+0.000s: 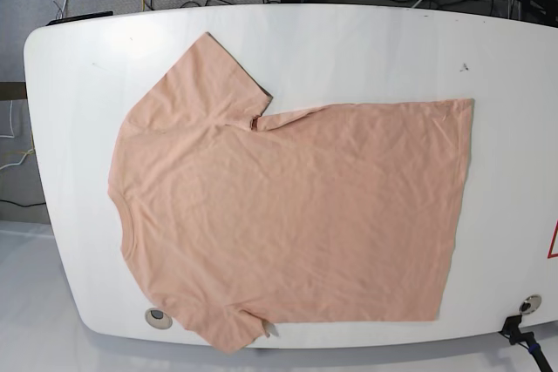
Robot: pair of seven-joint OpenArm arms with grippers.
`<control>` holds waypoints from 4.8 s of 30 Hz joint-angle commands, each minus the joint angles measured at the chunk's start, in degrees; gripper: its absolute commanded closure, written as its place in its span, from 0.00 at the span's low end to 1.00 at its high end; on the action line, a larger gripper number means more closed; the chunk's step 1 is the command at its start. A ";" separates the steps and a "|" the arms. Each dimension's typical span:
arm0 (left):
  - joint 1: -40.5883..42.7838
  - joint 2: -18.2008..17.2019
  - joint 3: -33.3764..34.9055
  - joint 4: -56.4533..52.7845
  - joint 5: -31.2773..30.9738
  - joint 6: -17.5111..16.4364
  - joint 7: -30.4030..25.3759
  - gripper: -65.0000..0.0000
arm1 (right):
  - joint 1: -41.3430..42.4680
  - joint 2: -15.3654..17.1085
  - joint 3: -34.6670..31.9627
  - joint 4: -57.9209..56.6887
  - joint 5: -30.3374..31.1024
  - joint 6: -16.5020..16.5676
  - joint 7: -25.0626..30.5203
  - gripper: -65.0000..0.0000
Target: Fold the T-shirt properly
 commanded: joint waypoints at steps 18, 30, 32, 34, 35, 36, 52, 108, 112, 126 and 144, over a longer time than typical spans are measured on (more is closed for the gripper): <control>20.49 -10.28 -2.56 49.45 0.70 -2.31 4.39 0.95 | -17.52 4.82 12.38 49.02 2.25 0.59 -12.32 1.00; 18.69 -9.48 -8.13 53.48 -0.41 -3.71 5.24 0.75 | -12.90 5.46 22.87 59.23 24.68 3.91 -23.17 1.00; 18.12 -9.42 -9.42 53.12 -0.49 -3.73 5.55 0.75 | -11.47 5.59 23.89 60.05 30.58 4.61 -25.43 1.00; 17.30 -9.41 -10.30 53.01 -0.72 -3.66 5.77 0.76 | -9.86 5.72 24.78 61.12 36.18 5.06 -28.33 1.00; 16.66 -9.38 -10.83 52.98 -1.01 -3.79 6.08 0.76 | -9.06 5.82 25.29 61.37 38.54 5.19 -29.74 1.00; 16.10 -9.44 -11.46 52.98 -1.22 -4.11 6.35 0.76 | -8.31 5.72 25.85 61.75 40.28 5.26 -31.12 1.00; 7.47 -9.68 -10.64 55.37 -3.19 -4.63 5.44 0.71 | -1.23 5.60 29.00 61.41 43.76 7.08 -36.20 1.00; 3.66 -8.21 -11.03 58.91 -6.17 -3.68 9.36 0.66 | 10.28 4.97 27.88 58.70 41.18 15.32 -42.37 0.62; 3.69 -8.14 -11.04 58.93 -6.18 -3.64 9.22 0.66 | 10.34 4.74 27.90 57.62 42.42 15.46 -42.76 0.62; 3.34 -7.10 -11.44 58.67 -5.85 -3.73 9.10 0.66 | 10.93 4.26 27.59 54.90 42.89 14.73 -42.70 0.62; 3.01 -6.81 -12.38 58.10 -13.61 -3.31 12.53 0.67 | 14.75 2.92 27.43 38.96 51.23 15.07 -44.42 0.62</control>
